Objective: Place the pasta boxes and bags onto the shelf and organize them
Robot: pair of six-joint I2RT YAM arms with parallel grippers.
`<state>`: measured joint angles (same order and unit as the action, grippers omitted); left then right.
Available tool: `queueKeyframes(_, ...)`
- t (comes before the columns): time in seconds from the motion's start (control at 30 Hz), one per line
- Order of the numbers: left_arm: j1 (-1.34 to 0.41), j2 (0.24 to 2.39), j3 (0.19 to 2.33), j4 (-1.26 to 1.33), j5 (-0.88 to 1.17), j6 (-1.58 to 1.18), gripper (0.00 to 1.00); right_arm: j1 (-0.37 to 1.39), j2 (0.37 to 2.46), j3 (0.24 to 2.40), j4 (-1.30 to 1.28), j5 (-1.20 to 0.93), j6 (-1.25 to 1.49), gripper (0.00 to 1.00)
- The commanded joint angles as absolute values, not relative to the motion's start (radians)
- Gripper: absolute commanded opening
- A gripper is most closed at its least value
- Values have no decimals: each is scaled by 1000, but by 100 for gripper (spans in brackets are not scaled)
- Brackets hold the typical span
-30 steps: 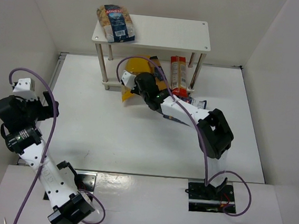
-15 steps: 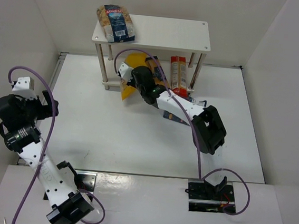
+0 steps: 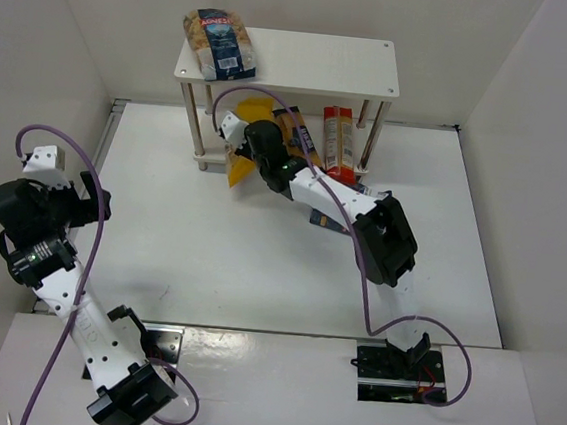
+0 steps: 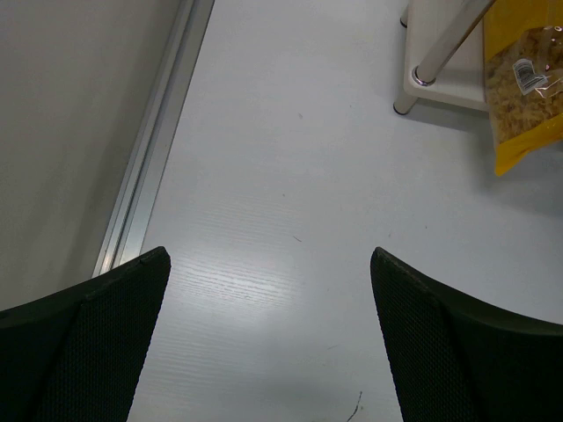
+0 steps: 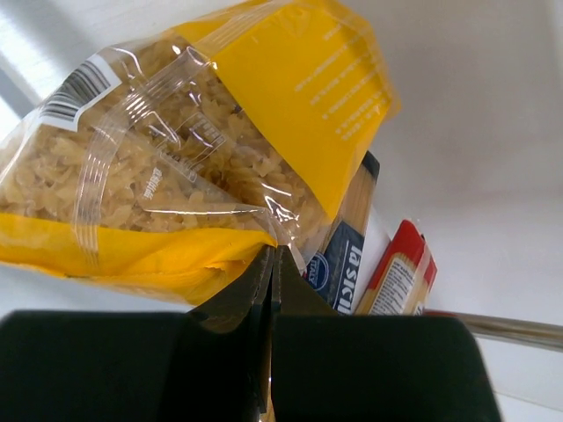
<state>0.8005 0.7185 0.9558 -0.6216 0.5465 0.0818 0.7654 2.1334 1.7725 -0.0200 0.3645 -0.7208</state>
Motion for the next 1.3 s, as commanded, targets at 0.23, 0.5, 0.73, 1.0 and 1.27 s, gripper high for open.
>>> queueKeyframes(0.23,798,716,992,-603,552,115,100,759,2198,1894,81,399,-704,0)
queueKeyframes(0.5,798,716,992,-603,561,115,100,759,2226,1940,52,410,-695,0)
queueKeyframes(0.73,798,716,1011,-623,561,146,100,759,2235,1917,63,440,-696,0)
queueKeyframes(1.0,798,767,1042,-614,594,144,100,759,2266,1973,26,454,-657,0)
queueKeyframes(1.27,788,776,1032,-604,584,155,100,759,2287,2031,-28,454,-634,13)
